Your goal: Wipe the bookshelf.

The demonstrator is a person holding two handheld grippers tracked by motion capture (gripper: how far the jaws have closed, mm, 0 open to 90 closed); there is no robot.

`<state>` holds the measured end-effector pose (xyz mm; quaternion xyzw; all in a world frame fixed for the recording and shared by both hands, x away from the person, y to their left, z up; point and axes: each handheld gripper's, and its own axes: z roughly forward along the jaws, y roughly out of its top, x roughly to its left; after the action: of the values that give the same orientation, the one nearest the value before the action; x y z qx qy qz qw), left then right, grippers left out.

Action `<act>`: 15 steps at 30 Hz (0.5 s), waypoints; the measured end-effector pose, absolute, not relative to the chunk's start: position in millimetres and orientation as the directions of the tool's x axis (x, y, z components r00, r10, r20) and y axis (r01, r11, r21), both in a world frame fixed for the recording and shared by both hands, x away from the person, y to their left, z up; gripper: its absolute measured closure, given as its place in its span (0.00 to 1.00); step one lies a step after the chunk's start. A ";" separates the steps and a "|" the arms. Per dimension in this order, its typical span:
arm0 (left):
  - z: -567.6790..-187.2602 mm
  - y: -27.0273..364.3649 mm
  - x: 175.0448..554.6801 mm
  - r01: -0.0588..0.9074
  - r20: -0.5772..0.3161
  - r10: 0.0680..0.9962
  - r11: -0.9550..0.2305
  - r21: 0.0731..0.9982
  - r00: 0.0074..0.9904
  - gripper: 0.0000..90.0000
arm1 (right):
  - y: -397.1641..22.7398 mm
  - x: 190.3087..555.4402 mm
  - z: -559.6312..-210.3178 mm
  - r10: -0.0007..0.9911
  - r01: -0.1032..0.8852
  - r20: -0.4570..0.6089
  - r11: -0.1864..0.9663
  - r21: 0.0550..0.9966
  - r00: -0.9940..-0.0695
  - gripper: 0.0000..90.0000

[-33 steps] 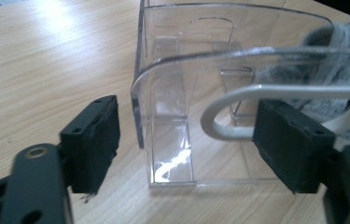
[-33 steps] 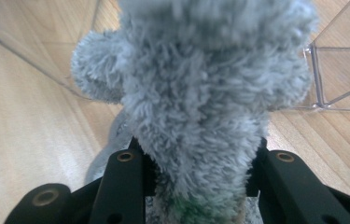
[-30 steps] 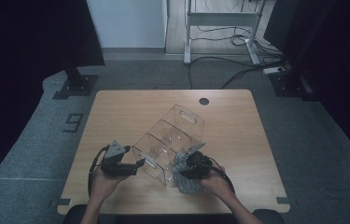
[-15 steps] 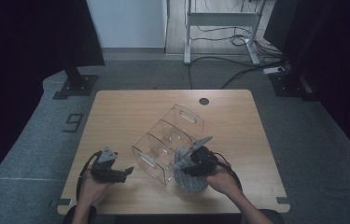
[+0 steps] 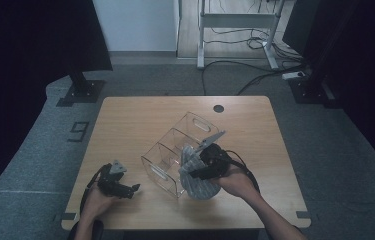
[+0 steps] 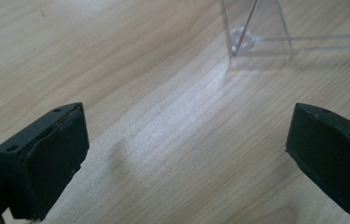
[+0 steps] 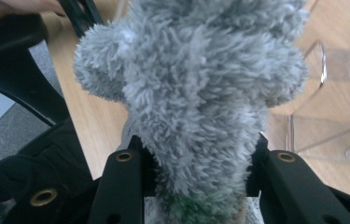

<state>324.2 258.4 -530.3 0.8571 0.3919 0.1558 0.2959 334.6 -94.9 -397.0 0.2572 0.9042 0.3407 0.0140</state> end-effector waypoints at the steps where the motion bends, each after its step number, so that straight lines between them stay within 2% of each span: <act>1: -531.3 259.0 324.6 0.581 0.031 0.763 -0.517 0.628 0.645 0.00 | -92.9 336.1 -392.1 0.469 0.451 0.150 0.635 0.627 -0.870 0.69; 10: -540.9 267.9 328.8 0.614 0.003 0.763 -0.522 0.592 0.646 0.00 | -70.2 351.9 -364.6 0.442 0.433 0.159 0.634 0.640 -0.883 0.69; 15: -543.3 271.3 329.0 0.614 -0.005 0.769 -0.506 0.606 0.639 0.00 | -48.4 361.3 -352.6 0.420 0.417 0.161 0.639 0.646 -0.893 0.69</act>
<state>329.0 271.3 -543.3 0.8575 0.4031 0.1334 0.2904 361.3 -48.4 -352.6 0.2314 0.9052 0.3563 0.0021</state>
